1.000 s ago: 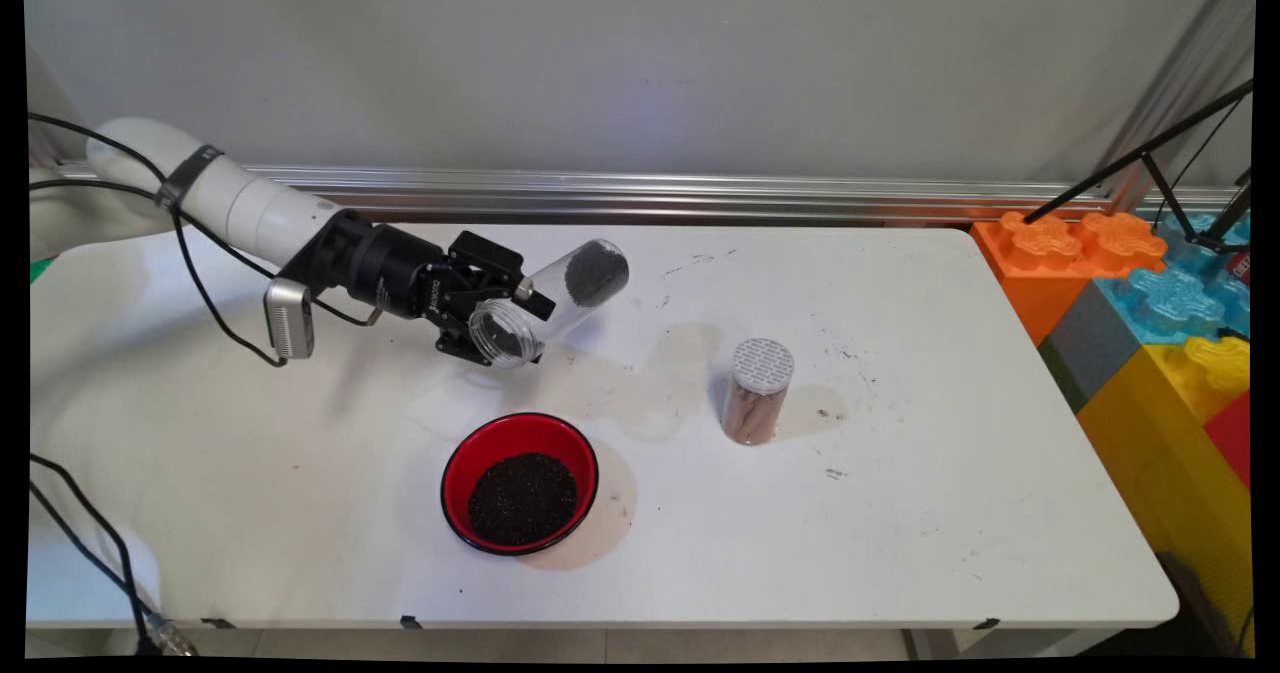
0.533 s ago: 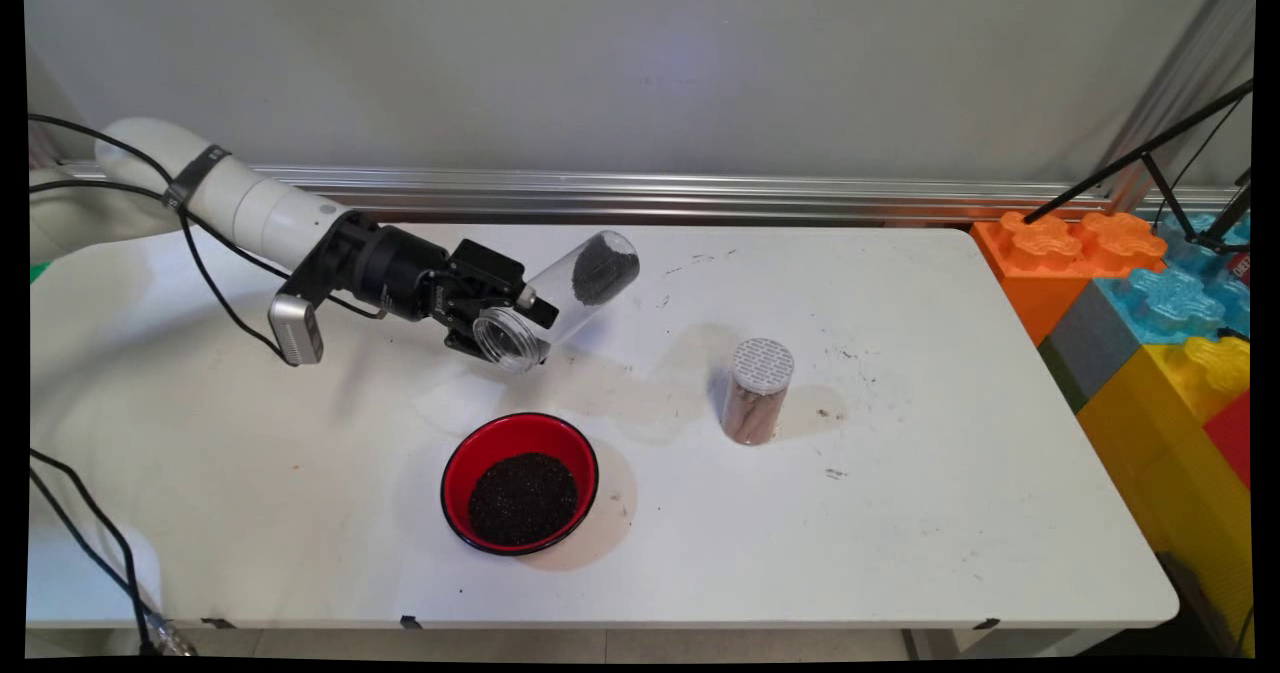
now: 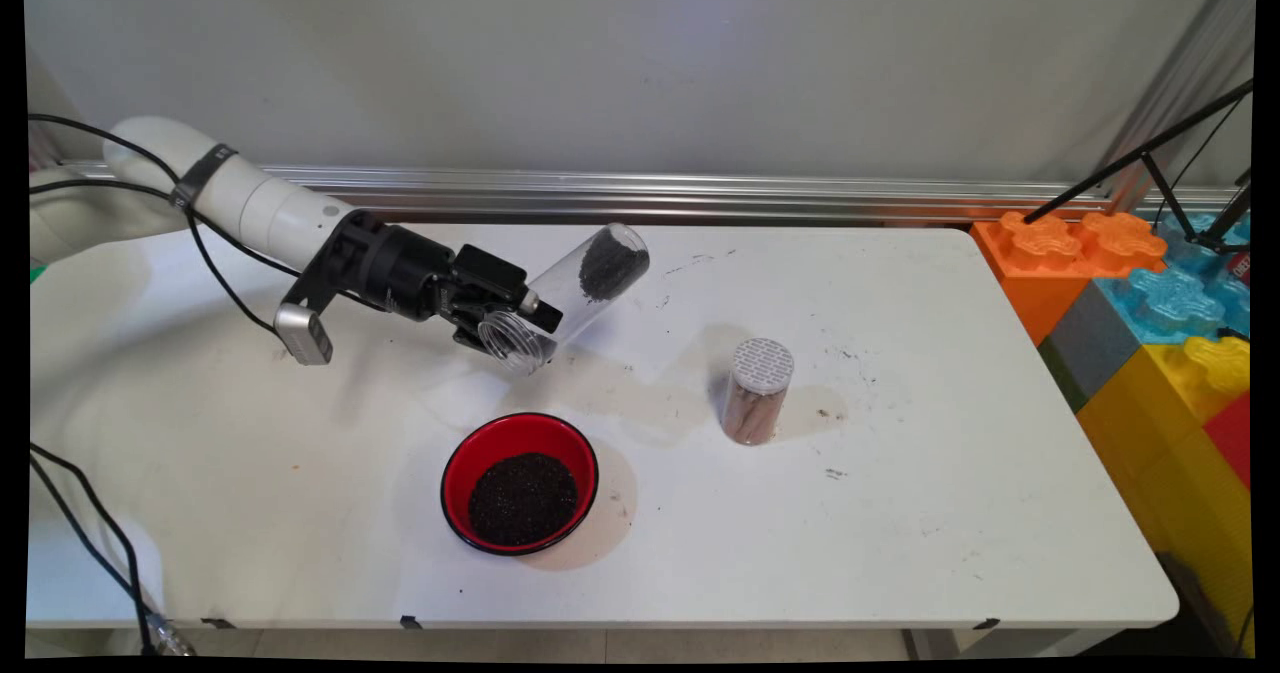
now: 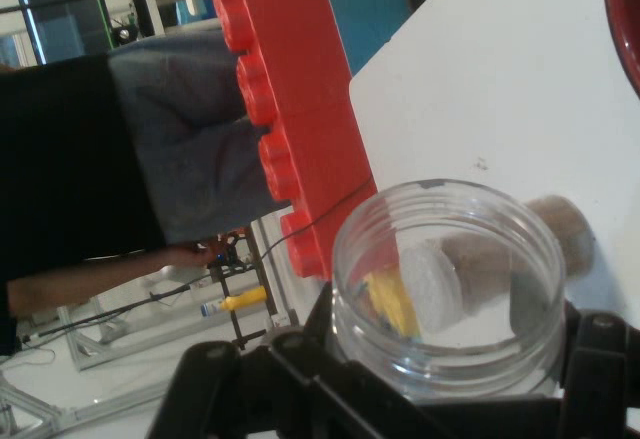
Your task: Pour the black seasoning powder in the red bowl
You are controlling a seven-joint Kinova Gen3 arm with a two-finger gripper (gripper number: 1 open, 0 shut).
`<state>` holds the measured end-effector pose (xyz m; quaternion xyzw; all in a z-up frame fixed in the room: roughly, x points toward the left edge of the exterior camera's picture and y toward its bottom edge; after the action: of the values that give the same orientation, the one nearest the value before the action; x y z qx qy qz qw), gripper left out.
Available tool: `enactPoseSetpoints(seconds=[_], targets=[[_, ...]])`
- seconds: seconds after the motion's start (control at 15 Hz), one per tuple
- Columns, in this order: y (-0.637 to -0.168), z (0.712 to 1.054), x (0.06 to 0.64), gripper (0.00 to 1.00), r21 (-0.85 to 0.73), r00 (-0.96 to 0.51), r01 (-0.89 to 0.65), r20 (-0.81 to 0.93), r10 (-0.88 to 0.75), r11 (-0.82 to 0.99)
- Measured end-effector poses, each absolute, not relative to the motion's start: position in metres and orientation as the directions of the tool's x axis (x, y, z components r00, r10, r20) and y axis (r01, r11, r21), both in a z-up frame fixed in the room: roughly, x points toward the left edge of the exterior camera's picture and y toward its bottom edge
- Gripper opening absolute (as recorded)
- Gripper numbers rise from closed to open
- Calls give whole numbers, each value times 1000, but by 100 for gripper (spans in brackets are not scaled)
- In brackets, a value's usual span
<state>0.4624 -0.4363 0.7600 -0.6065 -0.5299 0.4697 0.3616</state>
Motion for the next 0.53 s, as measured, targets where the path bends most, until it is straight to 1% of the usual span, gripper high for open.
enactPoseSetpoints(seconds=[0.53], targets=[[-436, 761, 459, 0, -918, 43, 289, -271, 962, -272]])
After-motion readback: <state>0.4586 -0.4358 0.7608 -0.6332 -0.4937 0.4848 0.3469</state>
